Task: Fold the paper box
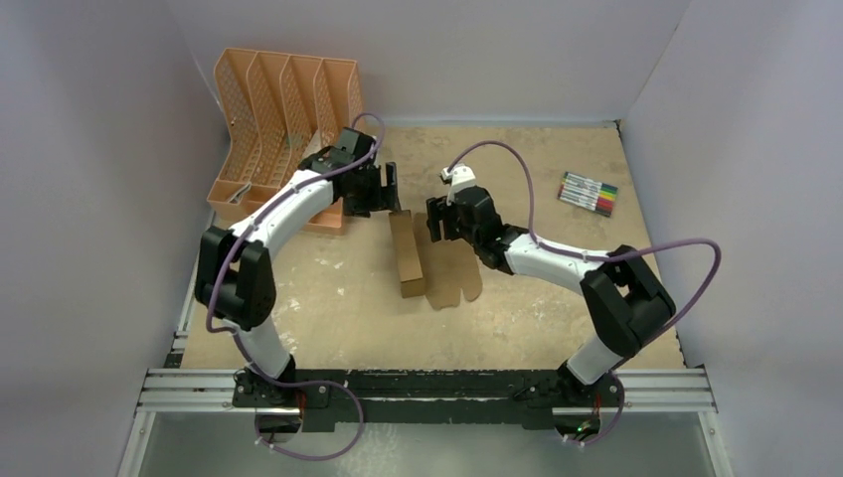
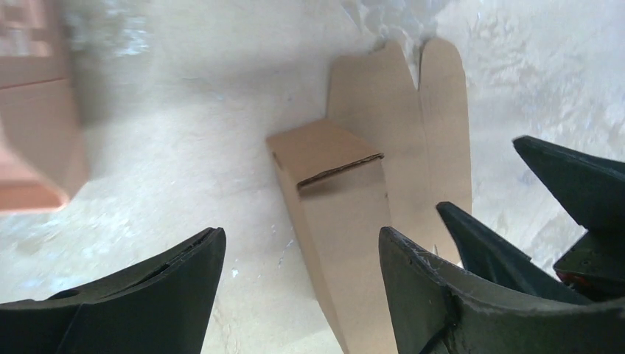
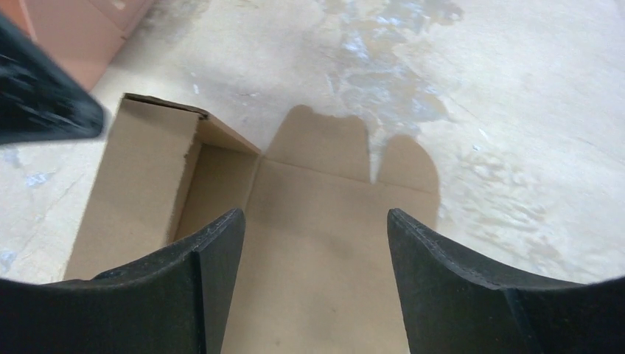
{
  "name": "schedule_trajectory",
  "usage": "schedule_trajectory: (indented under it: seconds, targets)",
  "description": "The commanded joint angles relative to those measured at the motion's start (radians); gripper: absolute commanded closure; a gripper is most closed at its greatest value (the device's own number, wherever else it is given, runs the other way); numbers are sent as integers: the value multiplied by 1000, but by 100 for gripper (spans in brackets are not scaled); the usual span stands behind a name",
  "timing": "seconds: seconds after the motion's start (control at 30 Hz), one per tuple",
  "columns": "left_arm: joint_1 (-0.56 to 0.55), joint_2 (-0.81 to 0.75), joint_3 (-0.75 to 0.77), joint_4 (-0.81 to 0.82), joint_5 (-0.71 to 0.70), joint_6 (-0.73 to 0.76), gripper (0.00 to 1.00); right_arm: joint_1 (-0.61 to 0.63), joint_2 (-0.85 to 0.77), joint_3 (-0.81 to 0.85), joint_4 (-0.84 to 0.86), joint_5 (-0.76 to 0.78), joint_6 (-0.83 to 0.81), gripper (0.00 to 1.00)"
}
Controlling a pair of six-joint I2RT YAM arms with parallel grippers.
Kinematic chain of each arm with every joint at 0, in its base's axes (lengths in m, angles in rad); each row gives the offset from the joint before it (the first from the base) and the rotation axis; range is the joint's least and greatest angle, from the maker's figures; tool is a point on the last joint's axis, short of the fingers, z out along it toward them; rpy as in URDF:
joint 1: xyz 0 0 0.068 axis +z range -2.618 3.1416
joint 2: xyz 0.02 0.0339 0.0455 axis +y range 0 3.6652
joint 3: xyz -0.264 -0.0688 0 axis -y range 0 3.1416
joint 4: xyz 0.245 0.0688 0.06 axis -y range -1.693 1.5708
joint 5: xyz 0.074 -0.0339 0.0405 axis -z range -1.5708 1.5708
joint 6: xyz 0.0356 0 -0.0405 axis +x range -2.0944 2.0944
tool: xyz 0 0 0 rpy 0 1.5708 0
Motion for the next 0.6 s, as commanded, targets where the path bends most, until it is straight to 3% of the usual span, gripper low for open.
schedule_trajectory:
  seconds: [0.0,0.2,0.57]
  targets:
    - [-58,-126,26,-53,-222,-106,23,-32,-77,-17,-141,66,-8,25]
    - [-207,-141,-40,-45,-417,-249,19,-43,-117,-55,-195,127,9,21]
    - [-265,-98,-124,36,-447,-333,23,-86,-163,-113,-230,176,62,14]
